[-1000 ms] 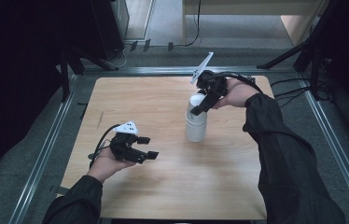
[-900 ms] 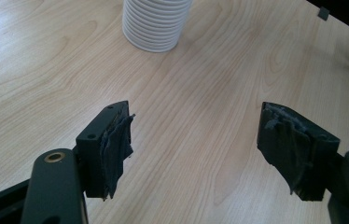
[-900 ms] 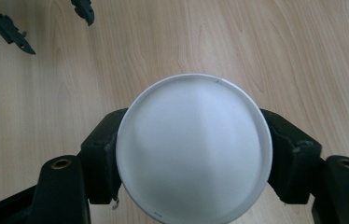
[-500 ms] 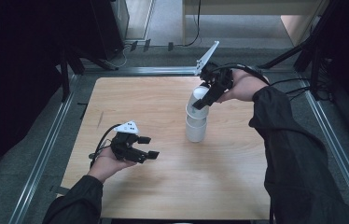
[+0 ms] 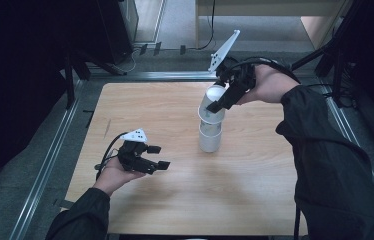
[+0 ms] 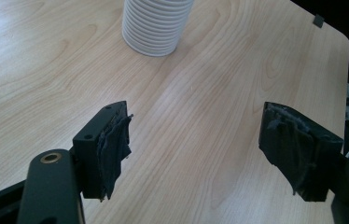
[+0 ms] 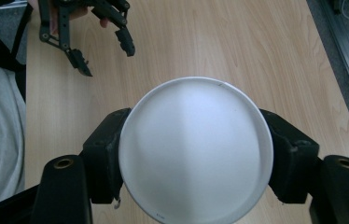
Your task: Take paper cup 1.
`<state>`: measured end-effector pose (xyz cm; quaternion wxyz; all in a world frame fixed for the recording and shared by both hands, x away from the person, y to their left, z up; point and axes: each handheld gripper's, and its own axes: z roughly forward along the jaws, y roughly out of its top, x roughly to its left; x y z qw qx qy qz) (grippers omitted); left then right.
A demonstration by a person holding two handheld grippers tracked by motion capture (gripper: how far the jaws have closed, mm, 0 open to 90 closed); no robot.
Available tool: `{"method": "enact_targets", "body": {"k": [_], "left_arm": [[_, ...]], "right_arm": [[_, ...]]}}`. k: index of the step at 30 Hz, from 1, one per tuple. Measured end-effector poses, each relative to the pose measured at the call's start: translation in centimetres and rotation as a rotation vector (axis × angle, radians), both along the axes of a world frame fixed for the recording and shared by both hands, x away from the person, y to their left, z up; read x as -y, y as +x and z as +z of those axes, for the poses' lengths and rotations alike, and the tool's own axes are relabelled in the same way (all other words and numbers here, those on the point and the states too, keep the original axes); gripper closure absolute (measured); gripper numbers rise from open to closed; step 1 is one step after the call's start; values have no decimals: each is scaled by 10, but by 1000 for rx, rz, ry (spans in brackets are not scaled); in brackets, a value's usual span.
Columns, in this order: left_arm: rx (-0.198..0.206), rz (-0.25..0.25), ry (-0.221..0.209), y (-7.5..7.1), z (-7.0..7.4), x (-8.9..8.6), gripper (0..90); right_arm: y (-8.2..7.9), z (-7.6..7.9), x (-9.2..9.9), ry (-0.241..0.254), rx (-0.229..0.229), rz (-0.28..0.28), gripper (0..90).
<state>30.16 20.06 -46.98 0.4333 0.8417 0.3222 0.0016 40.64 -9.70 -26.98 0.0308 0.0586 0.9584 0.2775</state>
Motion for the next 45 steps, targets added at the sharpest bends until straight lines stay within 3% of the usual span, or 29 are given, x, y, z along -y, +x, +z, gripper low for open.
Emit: {"method": "enact_targets", "body": {"k": [8,14,16,24,29,45], "left_arm": [[3,12,-37,-1,3,-1,189],[8,3,-38,-1,4,0,178],[14,-3,-42,-2,5,0,177],[27,-23,-58,-4,8,3,156],[44,-37,-57,-6,11,6,120],[65,-136,-64,-8,11,27,131]], "right_arm": [[-22,-7,2,45,-18,56,329],[-32,-29,10,58,-56,73,332],[-36,-36,11,62,-48,81,334],[-54,-64,13,119,-76,111,334],[-59,-83,16,162,-95,108,334],[-70,-142,27,263,-152,62,336]]}}
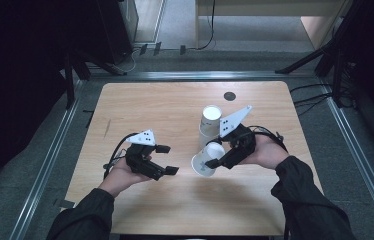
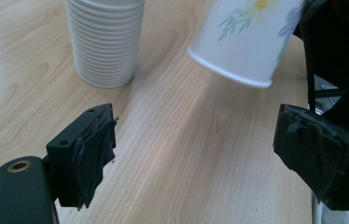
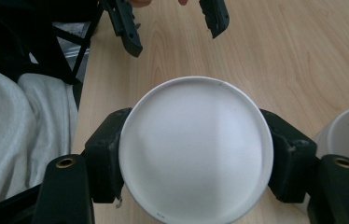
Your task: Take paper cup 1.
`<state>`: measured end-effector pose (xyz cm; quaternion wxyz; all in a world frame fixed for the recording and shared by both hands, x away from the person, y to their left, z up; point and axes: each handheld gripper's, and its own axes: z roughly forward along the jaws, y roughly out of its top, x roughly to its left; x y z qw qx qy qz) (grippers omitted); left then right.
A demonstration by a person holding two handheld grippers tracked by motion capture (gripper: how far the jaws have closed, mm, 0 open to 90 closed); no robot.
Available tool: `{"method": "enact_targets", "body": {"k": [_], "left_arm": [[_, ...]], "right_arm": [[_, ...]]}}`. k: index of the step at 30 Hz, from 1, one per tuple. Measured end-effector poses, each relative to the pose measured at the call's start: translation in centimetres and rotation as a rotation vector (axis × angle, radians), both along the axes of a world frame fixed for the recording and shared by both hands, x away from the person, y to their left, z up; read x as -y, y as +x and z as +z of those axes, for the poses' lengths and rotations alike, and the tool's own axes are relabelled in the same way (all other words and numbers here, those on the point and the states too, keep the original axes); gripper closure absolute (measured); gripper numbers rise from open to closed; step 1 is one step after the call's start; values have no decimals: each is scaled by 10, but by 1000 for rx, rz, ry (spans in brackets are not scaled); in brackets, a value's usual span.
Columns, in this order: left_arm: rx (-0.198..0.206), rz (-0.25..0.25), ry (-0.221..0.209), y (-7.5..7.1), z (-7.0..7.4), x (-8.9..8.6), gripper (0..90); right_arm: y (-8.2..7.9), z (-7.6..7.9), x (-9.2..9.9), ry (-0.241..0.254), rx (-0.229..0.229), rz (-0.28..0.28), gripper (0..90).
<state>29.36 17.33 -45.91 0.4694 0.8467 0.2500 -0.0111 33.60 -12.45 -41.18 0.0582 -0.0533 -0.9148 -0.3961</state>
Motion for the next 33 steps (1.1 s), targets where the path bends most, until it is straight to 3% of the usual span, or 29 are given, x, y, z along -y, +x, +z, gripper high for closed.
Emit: {"method": "enact_targets", "body": {"k": [6,18,33], "left_arm": [[3,-31,5,2,-2,10,131],[-7,-79,-28,6,-7,23,130],[-24,-122,-54,8,-13,30,124]], "right_arm": [[-1,-16,4,62,-18,-35,336],[-3,-34,-1,153,-45,-67,337],[-6,-41,-3,231,-83,-92,337]]}}
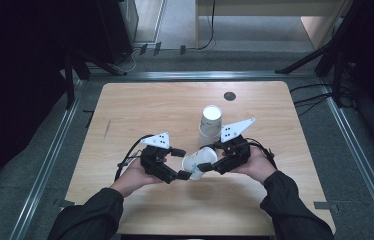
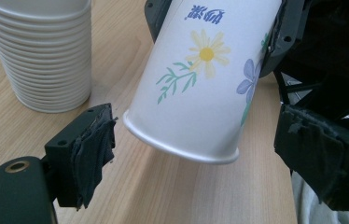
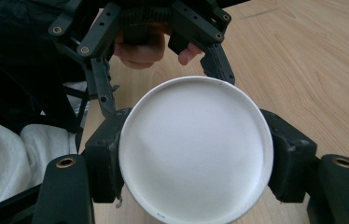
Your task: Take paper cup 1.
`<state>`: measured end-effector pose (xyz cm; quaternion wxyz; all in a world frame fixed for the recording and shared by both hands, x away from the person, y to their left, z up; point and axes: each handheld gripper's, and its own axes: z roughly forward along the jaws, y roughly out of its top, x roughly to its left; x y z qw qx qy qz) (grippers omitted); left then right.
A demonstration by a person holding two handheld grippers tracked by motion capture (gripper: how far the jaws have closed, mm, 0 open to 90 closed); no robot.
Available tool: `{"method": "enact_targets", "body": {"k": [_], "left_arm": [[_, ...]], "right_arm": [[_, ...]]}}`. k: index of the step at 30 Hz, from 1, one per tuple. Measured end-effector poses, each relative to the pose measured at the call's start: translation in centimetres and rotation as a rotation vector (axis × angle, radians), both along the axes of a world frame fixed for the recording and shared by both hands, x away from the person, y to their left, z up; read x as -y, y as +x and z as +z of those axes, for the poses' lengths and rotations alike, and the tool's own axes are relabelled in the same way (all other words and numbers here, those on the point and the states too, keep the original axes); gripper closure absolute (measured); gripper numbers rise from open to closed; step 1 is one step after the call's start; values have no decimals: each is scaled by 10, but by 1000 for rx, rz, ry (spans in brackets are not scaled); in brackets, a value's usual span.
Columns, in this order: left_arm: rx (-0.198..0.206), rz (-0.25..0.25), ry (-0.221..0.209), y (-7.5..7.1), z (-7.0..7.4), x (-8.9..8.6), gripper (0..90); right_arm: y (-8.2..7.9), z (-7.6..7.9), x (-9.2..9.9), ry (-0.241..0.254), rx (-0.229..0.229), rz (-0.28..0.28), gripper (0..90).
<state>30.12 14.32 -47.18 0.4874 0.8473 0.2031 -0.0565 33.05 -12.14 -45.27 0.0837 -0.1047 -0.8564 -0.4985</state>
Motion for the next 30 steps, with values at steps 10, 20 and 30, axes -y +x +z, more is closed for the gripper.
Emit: {"method": "enact_targets", "body": {"k": [10,20,30], "left_arm": [[-9,-13,-1,0,-6,3,125],[-4,-32,22,-2,-11,9,131],[-7,-20,-18,-2,-9,9,98]], "right_arm": [[-2,-2,-9,20,-7,12,336],[-3,0,-10,40,-12,15,337],[-4,1,-11,49,-12,15,342]]}}
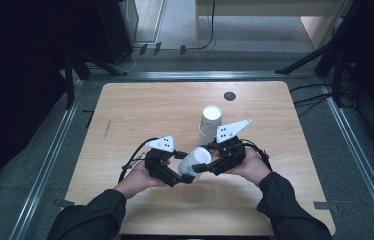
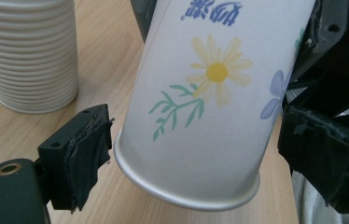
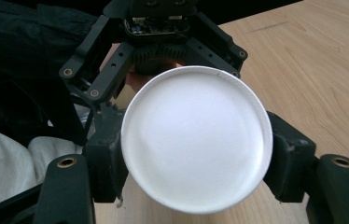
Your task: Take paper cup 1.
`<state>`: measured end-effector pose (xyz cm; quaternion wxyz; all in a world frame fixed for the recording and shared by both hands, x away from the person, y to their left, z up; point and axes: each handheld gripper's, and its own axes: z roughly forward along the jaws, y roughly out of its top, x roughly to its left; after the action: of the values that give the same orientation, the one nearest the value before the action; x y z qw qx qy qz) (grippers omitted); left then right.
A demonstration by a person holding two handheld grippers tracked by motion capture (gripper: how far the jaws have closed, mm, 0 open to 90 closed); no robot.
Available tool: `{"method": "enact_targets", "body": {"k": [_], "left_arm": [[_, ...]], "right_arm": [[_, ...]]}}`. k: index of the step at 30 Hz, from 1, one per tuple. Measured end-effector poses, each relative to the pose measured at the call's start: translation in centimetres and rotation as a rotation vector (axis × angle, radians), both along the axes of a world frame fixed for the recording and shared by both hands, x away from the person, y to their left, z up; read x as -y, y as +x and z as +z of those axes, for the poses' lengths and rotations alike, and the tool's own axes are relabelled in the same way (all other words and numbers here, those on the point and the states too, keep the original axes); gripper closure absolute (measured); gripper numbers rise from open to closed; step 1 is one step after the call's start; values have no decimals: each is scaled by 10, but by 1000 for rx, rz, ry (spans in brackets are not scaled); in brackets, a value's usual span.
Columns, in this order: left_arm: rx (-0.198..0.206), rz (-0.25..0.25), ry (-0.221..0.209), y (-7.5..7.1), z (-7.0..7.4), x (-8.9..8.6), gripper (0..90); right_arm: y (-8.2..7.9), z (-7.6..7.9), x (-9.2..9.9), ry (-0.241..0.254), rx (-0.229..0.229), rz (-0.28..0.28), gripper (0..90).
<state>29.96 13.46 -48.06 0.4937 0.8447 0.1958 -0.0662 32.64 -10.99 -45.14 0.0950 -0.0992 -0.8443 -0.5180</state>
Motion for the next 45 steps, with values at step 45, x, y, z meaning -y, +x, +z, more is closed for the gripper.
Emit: {"method": "enact_targets", "body": {"k": [45], "left_arm": [[88,-27,188,0,24,-14,238]], "right_arm": [[-10,0,6,-65,54,-33,246]]}}
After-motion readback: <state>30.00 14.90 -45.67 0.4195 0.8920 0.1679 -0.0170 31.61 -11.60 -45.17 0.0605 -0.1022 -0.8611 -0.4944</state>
